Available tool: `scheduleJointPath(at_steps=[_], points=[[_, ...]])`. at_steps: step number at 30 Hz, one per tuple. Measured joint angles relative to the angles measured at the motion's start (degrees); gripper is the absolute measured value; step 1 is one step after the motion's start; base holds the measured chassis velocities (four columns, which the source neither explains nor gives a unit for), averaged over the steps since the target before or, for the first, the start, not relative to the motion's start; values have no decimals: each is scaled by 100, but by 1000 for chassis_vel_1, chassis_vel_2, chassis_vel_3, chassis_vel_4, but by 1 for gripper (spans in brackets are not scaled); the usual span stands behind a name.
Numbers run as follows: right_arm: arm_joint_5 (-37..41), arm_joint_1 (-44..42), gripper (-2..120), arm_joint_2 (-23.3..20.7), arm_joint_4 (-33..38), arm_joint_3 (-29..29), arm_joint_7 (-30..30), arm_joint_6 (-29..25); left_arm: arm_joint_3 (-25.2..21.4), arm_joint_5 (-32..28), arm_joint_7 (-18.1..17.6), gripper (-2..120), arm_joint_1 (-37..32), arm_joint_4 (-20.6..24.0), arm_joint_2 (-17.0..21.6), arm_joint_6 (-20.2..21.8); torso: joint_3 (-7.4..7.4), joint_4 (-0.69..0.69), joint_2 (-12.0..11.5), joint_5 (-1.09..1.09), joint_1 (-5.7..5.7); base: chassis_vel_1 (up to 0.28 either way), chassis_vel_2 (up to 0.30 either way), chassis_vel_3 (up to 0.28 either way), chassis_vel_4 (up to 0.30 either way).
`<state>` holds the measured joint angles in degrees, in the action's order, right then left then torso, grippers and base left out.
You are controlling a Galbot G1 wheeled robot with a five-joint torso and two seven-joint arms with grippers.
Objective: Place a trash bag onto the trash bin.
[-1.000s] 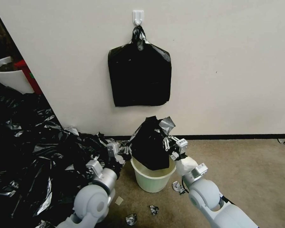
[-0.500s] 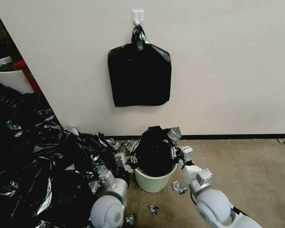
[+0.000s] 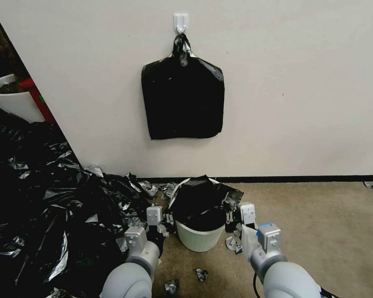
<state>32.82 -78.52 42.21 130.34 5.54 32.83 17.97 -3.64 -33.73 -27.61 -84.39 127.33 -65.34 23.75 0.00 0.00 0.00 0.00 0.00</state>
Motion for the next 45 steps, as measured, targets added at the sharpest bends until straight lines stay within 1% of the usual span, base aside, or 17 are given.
scheduleJointPath(at_steps=[1, 4, 5, 8, 9, 11, 15, 19, 25, 28, 29, 31, 34, 37, 45], points=[[-98, -30, 0, -137, -21, 45, -45, -36, 46, 0, -57, 0, 19, 0, 28, 32, 0, 0, 0, 0, 0, 0, 0, 0, 0], [-220, -81, 0, -352, -41, 116, -61, 1, 129, 6, -191, 0, 18, -7, 69, 90, 0, 0, 0, 0, 0, 0, 0, 0, 0], [-220, -81, 0, -352, -41, 116, -61, 1, 129, 6, -191, 0, 18, -7, 69, 90, 0, 0, 0, 0, 0, 0, 0, 0, 0], [-343, -126, 0, -581, -40, 137, -84, 231, 194, 9, -393, 0, -13, -3, 114, 181, 0, 0, 0, 0, 0, 0, 0, 0, 0], [-343, -126, 0, -581, -40, 137, -84, 231, 194, 9, -393, 0, -13, -3, 114, 181, 0, 0, 0, 0, 0, 0, 0, 0, 0], [-435, -132, 0, -729, -50, 145, -210, 431, 222, 9, -464, 0, -29, 7, 195, 279, 0, 0, 0, -1, 0, 0, 0, 0, 0], [-545, -104, 0, -739, -119, 155, -337, 468, 239, 9, -466, 0, -5, -45, 228, 316, 0, 0, 0, 0, 0, 0, 0, 0, 0], [-743, -48, 0, -676, -330, 251, -516, 540, 289, 1, -461, 0, 70, -263, 228, 423, 0, 0, 0, 0, 0, 0, 0, 0, 0], [-948, -59, 0, -627, -564, 328, -616, 554, 395, 2, -450, 0, 188, -487, 219, 497, 0, 0, 0, 0, 0, 0, 0, 0, 0], [-1077, 16, 0, -521, -829, 408, -630, 554, 434, 2, -444, 0, 382, -745, 144, 505, 0, 0, 0, -1, 0, 0, 0, 0, 0], [-1077, 16, 0, -521, -829, 408, -630, 554, 434, 2, -444, 0, 382, -745, 144, 505, 0, 0, 0, -1, 0, 0, 0, 0, 0], [-1101, 80, 0, -417, -1015, 422, -637, 536, 441, 2, -439, 0, 478, -881, 81, 507, 0, 0, 0, 0, 0, 0, 0, 0, 0], [-1147, 138, 0, -326, -1212, 446, -648, 490, 446, 0, -435, 0, 559, -993, 28, 513, 0, 0, 0, 0, 0, 0, 0, 0, 0], [-1272, 216, 0, -169, -1562, 488, -662, 334, 460, -18, -429, 0, 681, -1143, -66, 534, 0, 0, 0, 0, 0, 0, 0, 0, 0], [-1498, 297, 0, 41, -2000, 475, -800, 79, 485, -98, -428, 0, 807, -1295, -153, 680, 0, 0, 0, 0, 0, 0, 0, 0, 0]])
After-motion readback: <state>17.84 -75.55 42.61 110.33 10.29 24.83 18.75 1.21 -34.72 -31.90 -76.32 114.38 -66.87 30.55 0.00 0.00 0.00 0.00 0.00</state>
